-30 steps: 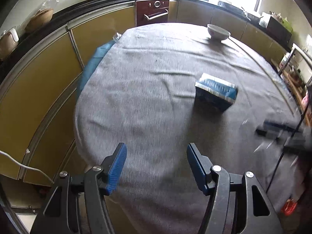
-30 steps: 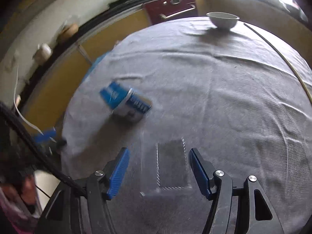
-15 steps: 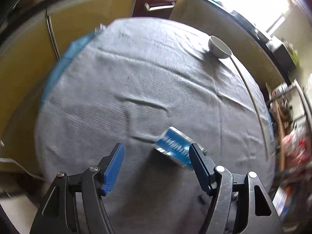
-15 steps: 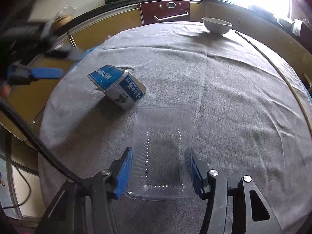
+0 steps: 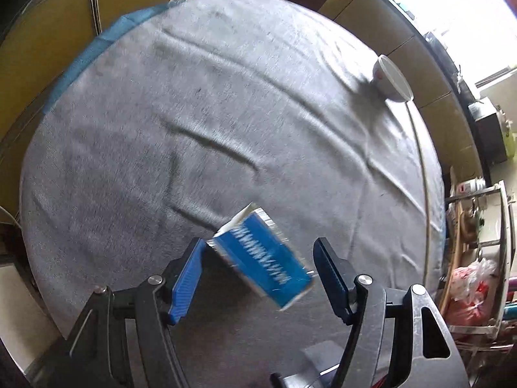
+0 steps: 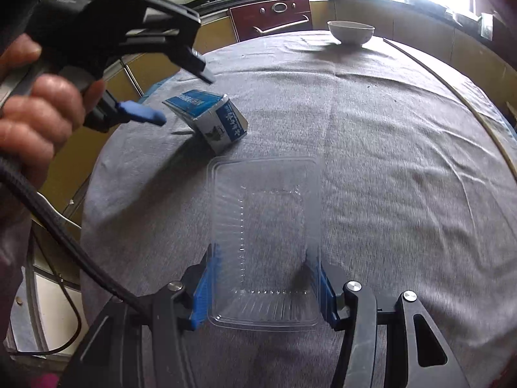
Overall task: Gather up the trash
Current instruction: 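Grasp the clear plastic tray with the right tool while the left tool reaches for the small blue box, then carry the clear tray and blue box together over the red basket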
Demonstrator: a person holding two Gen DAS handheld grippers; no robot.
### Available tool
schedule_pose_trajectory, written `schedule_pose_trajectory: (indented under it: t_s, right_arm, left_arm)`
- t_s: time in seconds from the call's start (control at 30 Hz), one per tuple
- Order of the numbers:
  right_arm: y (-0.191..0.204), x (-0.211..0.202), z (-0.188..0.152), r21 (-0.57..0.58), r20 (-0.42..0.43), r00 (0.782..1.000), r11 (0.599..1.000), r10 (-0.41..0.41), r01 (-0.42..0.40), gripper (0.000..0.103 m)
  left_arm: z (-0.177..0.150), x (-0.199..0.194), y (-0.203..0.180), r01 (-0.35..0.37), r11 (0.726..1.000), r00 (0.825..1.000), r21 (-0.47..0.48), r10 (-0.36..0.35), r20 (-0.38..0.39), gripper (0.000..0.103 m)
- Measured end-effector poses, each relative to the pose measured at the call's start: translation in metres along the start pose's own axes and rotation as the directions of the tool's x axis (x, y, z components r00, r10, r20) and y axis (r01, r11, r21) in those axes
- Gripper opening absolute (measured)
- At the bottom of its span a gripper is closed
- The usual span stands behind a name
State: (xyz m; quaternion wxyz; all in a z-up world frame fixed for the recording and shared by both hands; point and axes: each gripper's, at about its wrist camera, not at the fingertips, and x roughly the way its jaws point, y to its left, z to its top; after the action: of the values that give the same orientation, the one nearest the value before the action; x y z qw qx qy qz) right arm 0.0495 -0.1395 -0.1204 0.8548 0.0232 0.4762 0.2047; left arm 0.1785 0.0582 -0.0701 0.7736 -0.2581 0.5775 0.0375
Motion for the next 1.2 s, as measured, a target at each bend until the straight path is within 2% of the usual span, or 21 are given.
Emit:
schedule_pose_trajectory:
  t_s: [0.1, 0.2, 0.37, 0.43, 0.47, 0.7, 0.83, 0.97, 1.2]
  right_arm:
    - [-0.002, -0.003, -0.005, 0.012, 0.009, 1.000, 1.000, 0.010, -0.010, 0.057]
    - [-0.001, -0.004, -0.005, 0.016, 0.012, 1.000, 1.000, 0.009, -0.009, 0.057]
    - [-0.003, -0.004, -0.005, 0.024, 0.017, 1.000, 1.000, 0.011, -0.012, 0.057]
    - [-0.002, -0.005, -0.005, 0.026, 0.021, 1.000, 1.000, 0.009, -0.010, 0.057]
    - [-0.002, -0.005, -0.005, 0.028, 0.022, 1.000, 1.000, 0.008, -0.009, 0.057]
    - [-0.005, -0.012, -0.010, 0.063, 0.039, 0.999, 0.998, 0.004, -0.007, 0.057]
    - [-0.010, -0.019, -0.014, 0.089, 0.049, 0.999, 0.996, 0.003, -0.007, 0.057]
    - [-0.016, -0.027, -0.017, 0.115, 0.062, 0.998, 0.993, -0.001, -0.006, 0.057]
    - [-0.029, -0.046, -0.025, 0.166, 0.096, 0.995, 0.986, -0.016, 0.000, 0.057]
  left_arm:
    - [0.006, -0.001, -0.009, -0.031, 0.999, 1.000, 0.024, 0.031, 0.005, 0.070]
    - [0.010, 0.015, -0.011, -0.062, 0.998, 0.997, 0.017, 0.063, -0.047, 0.070]
    - [0.005, 0.031, -0.006, -0.055, 0.998, 0.995, -0.004, 0.054, -0.080, 0.069]
    - [0.006, 0.033, -0.006, -0.047, 0.999, 0.996, -0.004, 0.047, -0.075, 0.068]
    - [0.005, 0.033, -0.006, -0.040, 0.999, 0.997, 0.000, 0.040, -0.070, 0.062]
    - [-0.002, 0.025, 0.001, -0.012, 0.998, 1.000, 0.065, 0.013, -0.021, 0.057]
    - [-0.016, 0.011, 0.000, -0.035, 0.989, 0.999, 0.142, 0.033, 0.013, 0.055]
    - [-0.040, -0.007, -0.008, -0.075, 0.966, 0.996, 0.247, 0.059, 0.074, 0.055]
    - [-0.093, -0.046, -0.031, -0.192, 0.873, 0.965, 0.448, 0.085, 0.248, 0.055]
